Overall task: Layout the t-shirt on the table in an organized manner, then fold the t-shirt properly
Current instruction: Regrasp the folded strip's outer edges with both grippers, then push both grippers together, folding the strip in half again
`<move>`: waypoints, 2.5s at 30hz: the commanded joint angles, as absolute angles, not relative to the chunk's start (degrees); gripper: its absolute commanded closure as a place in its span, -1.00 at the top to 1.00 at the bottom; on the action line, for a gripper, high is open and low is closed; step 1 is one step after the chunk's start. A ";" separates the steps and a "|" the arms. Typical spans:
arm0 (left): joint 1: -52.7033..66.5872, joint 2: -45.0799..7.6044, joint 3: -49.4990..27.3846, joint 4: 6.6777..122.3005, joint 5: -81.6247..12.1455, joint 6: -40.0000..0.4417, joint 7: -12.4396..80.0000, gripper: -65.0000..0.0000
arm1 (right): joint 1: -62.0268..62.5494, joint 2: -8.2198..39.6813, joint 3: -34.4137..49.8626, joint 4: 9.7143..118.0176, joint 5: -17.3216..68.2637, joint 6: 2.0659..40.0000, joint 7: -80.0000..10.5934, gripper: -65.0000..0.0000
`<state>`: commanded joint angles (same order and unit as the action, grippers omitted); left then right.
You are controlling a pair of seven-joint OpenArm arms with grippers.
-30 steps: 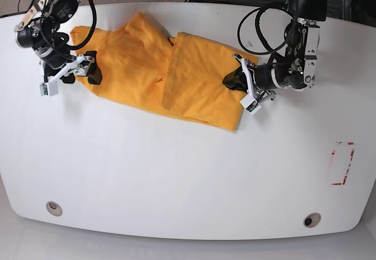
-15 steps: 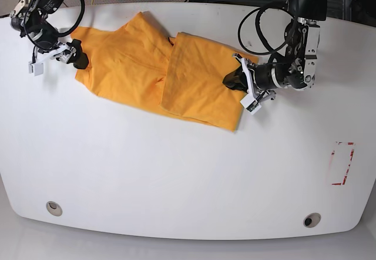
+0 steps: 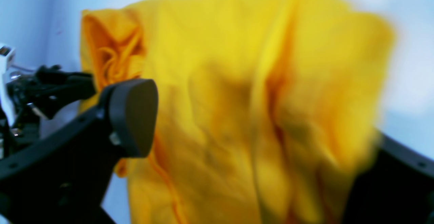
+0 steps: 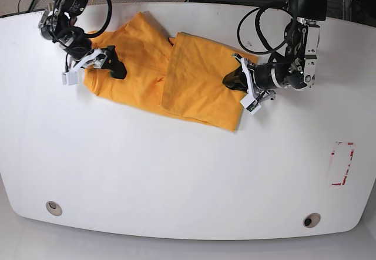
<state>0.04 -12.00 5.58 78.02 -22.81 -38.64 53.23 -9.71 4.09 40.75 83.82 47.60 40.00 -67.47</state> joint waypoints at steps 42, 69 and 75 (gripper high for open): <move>6.02 2.42 5.93 78.02 -22.73 -25.10 55.34 -0.87 | -8.84 3.47 16.04 112.13 45.14 38.64 -62.20 -0.98; 5.93 2.51 5.76 78.02 -22.90 -25.27 54.99 -0.86 | -7.43 0.04 1.01 105.80 29.58 38.11 -53.67 0.52; 5.85 2.51 5.67 78.20 -22.99 -25.27 54.90 -0.78 | -7.43 0.31 0.92 107.12 29.49 38.11 -53.67 0.52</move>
